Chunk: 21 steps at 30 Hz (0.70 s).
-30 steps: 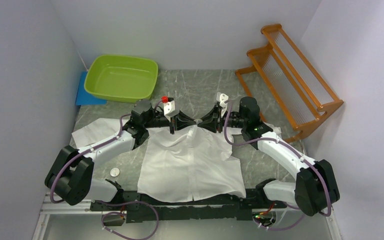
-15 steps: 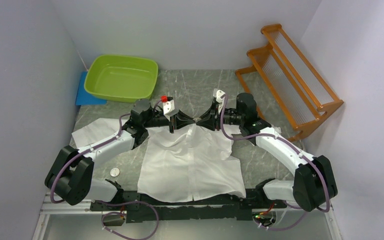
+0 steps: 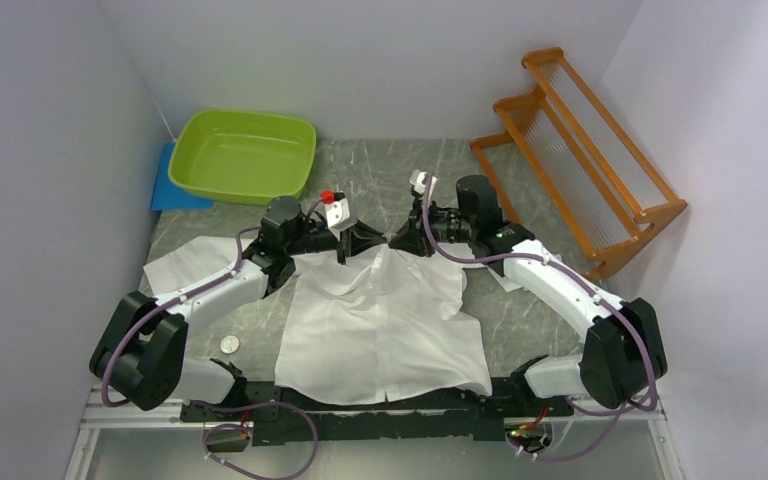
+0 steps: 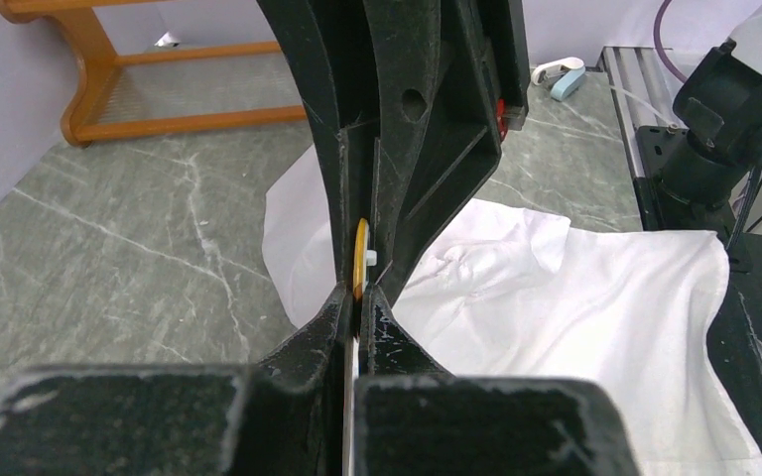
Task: Pin the brooch onto the clothing
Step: Pin the brooch to the clothes.
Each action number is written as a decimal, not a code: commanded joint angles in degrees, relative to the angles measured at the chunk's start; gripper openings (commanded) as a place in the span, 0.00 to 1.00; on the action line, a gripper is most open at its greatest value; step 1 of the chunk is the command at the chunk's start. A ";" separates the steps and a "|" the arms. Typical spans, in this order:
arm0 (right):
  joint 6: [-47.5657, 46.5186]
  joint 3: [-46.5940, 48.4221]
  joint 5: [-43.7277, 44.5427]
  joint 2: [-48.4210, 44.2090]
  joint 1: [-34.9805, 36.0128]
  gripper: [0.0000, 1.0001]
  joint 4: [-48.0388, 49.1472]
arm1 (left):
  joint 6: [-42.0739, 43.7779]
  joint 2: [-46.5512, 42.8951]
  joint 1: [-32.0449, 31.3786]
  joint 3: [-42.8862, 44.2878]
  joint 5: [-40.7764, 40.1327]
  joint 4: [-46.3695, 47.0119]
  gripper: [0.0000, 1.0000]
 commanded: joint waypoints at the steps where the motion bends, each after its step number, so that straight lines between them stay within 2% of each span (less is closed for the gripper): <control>1: -1.02 5.77 8.69 2.35 1.32 0.13 -3.11 | 0.32 -2.25 -1.37 1.58 4.82 -0.08 0.03; 5: -1.21 7.30 9.62 3.22 1.76 0.09 -5.36 | 1.12 -2.71 -1.37 1.44 4.41 -0.42 0.03; 7: -2.14 5.12 8.60 1.52 1.76 0.13 -2.41 | 1.17 -2.83 -1.37 1.23 4.27 -0.17 0.03; 11: -3.10 -1.54 6.52 -3.54 1.82 0.49 5.76 | 0.88 -2.75 -1.34 1.23 4.86 0.15 0.03; 13: -3.47 -4.13 5.96 -5.79 1.76 0.56 8.58 | 0.95 -2.79 -1.37 1.13 4.80 0.20 0.03; 21: -7.95 -11.45 5.04 -14.11 1.36 0.60 12.64 | 1.64 -3.39 -1.37 0.70 4.81 0.18 0.03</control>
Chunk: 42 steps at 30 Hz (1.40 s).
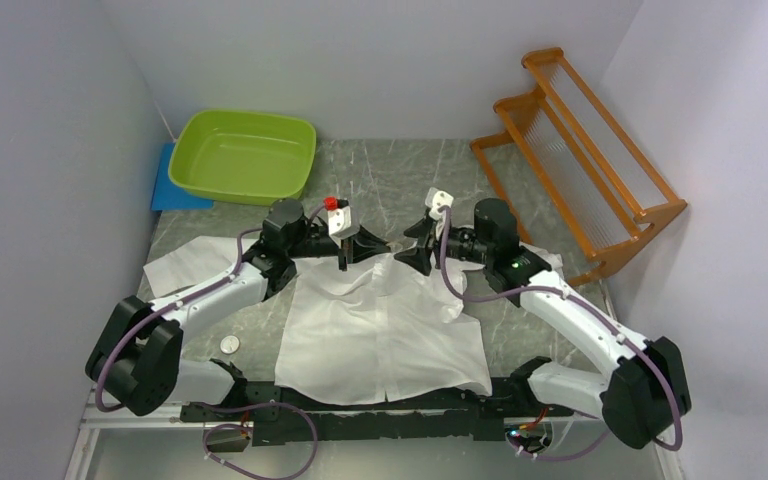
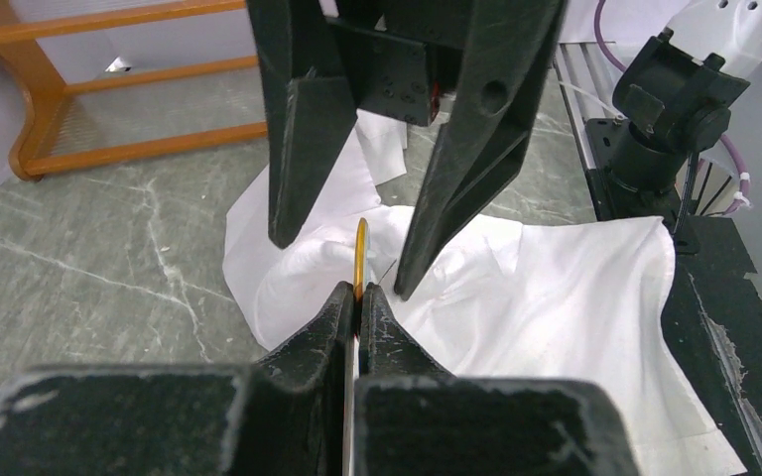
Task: Pin the brooch onto the clothing
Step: Pin the brooch to the clothes.
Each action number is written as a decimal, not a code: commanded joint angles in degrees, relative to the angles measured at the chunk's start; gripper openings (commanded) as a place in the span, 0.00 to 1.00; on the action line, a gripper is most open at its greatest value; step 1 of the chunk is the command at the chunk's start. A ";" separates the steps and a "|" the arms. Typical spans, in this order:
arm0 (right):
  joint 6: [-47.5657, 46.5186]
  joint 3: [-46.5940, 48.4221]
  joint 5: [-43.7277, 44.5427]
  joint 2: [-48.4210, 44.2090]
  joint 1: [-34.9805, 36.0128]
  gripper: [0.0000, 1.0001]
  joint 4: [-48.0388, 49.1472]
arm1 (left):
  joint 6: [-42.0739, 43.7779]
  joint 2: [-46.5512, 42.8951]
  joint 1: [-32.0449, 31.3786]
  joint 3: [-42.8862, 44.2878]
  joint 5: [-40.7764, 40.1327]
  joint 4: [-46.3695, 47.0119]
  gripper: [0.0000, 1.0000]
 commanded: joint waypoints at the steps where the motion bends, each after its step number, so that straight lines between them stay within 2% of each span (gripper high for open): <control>1: -4.61 -3.30 -1.59 -5.16 -0.16 0.62 6.77 | 0.13 -1.96 -0.14 0.63 1.89 2.33 0.03; 6: -9.14 -8.32 -2.44 -10.57 -0.44 0.61 10.62 | 0.14 -2.05 -0.14 0.45 2.01 2.71 0.02; 11: -8.59 -11.82 -3.25 -12.24 -0.49 0.55 16.81 | -0.04 -1.97 -0.13 0.27 2.85 3.69 0.03; 18: -7.61 -7.07 -8.13 -7.59 -0.45 0.44 15.40 | -0.36 -1.87 -0.14 -0.31 4.30 5.56 0.03; 24: -5.44 -5.87 -11.00 -5.48 -0.49 0.40 17.56 | -0.44 -1.61 -0.14 -0.18 4.22 5.19 0.03; 32: -4.04 -4.67 -11.23 -3.75 -0.49 0.31 17.51 | -0.14 -1.65 -0.14 0.08 4.00 4.47 0.03; 35: -3.81 -4.48 -11.37 -3.13 -0.47 0.24 17.74 | -0.10 -1.63 -0.14 0.08 3.97 4.42 0.03; 42: -4.55 -2.60 -11.73 -1.53 -0.49 0.21 15.25 | -0.14 -1.62 -0.12 0.15 3.87 4.43 0.03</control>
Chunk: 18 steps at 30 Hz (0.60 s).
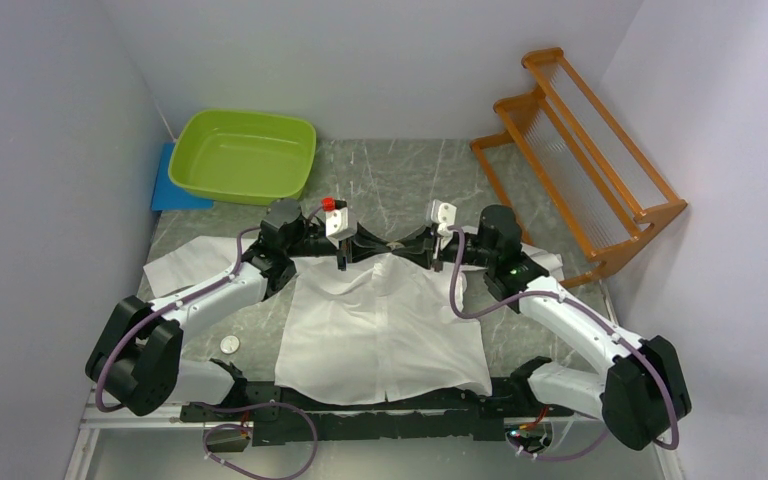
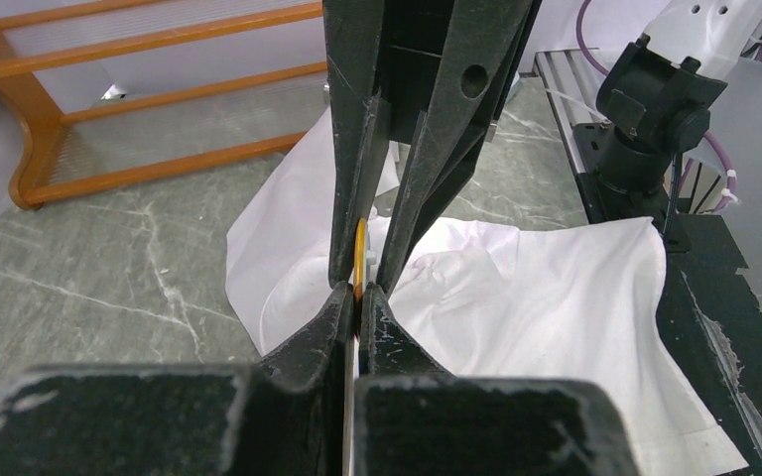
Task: Pin the brooch onto the clothing
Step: Pin the brooch to the clothes.
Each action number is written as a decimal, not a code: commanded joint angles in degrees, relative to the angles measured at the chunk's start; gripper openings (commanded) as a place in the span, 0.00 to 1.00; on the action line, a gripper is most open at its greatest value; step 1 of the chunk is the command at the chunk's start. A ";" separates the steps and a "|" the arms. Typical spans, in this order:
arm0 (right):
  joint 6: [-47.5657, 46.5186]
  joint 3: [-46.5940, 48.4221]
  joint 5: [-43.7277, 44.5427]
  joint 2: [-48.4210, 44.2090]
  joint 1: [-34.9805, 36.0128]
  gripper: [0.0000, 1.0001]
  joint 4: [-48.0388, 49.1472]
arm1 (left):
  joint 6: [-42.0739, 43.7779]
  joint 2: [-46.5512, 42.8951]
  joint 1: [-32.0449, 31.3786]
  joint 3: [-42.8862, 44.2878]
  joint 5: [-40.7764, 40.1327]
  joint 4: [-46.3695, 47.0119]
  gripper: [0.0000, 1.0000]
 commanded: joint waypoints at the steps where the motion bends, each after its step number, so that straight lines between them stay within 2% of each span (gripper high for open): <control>1: -0.78 4.03 -1.48 0.98 -0.16 0.21 -0.21 | -0.16 -1.56 -0.16 0.19 1.33 2.23 0.03; 7: -0.66 6.54 0.27 2.74 -0.14 0.18 -3.49 | -0.25 -1.41 -0.16 0.37 1.41 2.14 0.03; 11: 0.14 7.84 1.27 3.52 -0.18 0.11 -4.82 | -0.15 -1.57 -0.16 0.29 1.37 2.08 0.03; 14: 1.29 8.23 3.45 3.54 -0.19 0.00 -5.21 | 0.24 -1.83 -0.15 0.28 1.25 1.89 0.03; 18: 1.84 8.94 6.81 3.53 -0.19 0.00 -7.33 | 0.93 -2.33 -0.16 0.11 0.99 1.55 0.02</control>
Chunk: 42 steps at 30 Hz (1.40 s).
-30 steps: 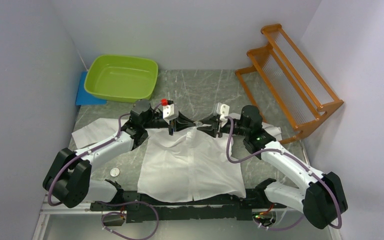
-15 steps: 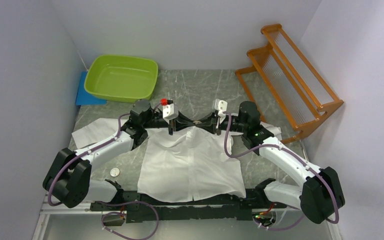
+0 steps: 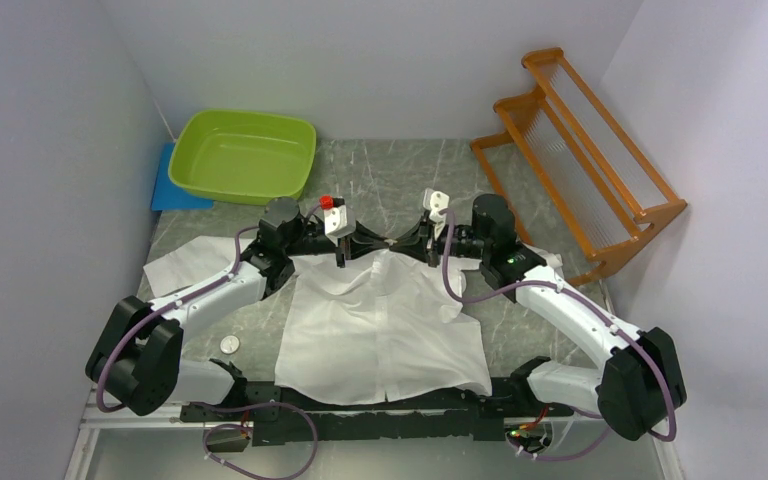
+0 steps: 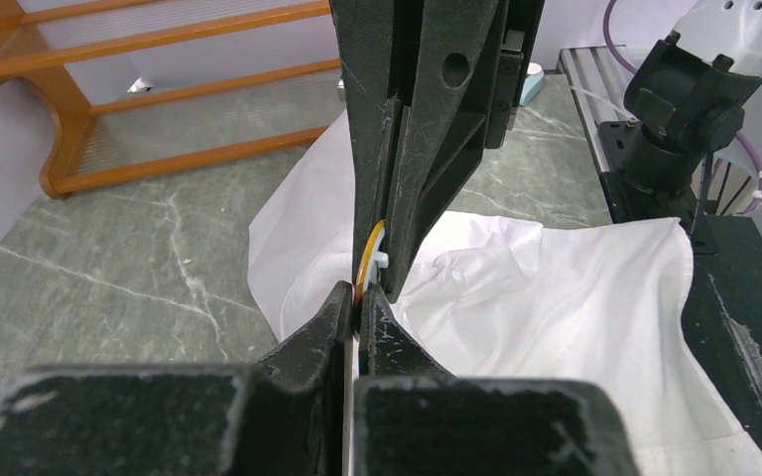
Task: Pin the brooch onto the clothing
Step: Pin the brooch to the clothes, then flatten out the clothes at the center of the board.
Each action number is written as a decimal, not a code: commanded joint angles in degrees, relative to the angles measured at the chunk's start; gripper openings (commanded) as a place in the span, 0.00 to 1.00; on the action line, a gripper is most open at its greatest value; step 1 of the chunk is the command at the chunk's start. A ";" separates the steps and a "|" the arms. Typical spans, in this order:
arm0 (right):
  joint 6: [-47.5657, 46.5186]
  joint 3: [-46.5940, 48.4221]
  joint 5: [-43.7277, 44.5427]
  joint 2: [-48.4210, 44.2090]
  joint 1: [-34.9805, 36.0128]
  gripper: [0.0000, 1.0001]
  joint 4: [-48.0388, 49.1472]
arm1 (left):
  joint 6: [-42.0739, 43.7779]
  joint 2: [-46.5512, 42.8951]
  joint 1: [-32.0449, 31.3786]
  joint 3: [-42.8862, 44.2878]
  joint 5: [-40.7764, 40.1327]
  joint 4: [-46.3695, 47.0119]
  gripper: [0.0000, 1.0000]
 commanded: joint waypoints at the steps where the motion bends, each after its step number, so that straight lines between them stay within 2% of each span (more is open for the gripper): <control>1: 0.68 3.51 7.12 0.30 -0.12 0.00 -0.10 | 0.54 -2.44 -0.91 0.11 2.20 1.56 0.03; 7: 2.31 1.94 11.96 -1.26 -0.11 0.00 1.00 | 0.36 -2.62 -0.91 -0.09 1.90 1.88 0.03; 14: 2.25 -2.83 9.64 -4.54 -0.16 0.00 7.43 | 0.25 -2.46 -0.91 -0.16 1.35 1.80 0.03; 15: 2.12 -3.38 9.16 -5.17 -0.16 0.03 8.18 | 0.41 -2.53 -0.91 -0.08 1.16 1.59 0.03; 16: 2.15 -4.10 8.64 -5.72 -0.19 0.18 9.06 | 0.61 -2.63 -0.88 -0.07 1.03 1.33 0.03; 17: 2.41 -4.79 8.48 -6.39 -0.18 0.47 10.00 | 0.77 -2.68 -0.90 -0.07 0.77 1.07 0.03; 18: 2.73 -5.50 8.38 -7.21 -0.19 0.68 11.02 | 1.00 -2.72 -0.91 -0.03 0.57 0.76 0.03; 20: 3.88 -6.97 8.12 -8.58 -0.33 0.85 13.31 | 1.66 -2.81 -0.91 0.02 0.33 0.19 0.03; 23: 6.54 -9.11 8.42 -10.61 -0.55 0.97 16.90 | 2.42 -2.91 -0.93 0.14 -0.45 -0.91 0.03; 27: 11.25 -10.31 12.02 -12.38 -0.65 1.00 19.68 | 4.97 -3.20 -0.94 0.25 -1.89 -2.86 0.03; 34: 17.86 -8.35 18.90 -11.46 -0.65 1.00 14.15 | 17.02 -3.95 -1.06 -1.11 -7.67 -6.88 0.03; 42: 25.97 -11.32 22.16 -14.67 -0.69 1.00 13.18 | 25.00 -2.63 -2.51 -1.88 -16.34 -7.49 0.03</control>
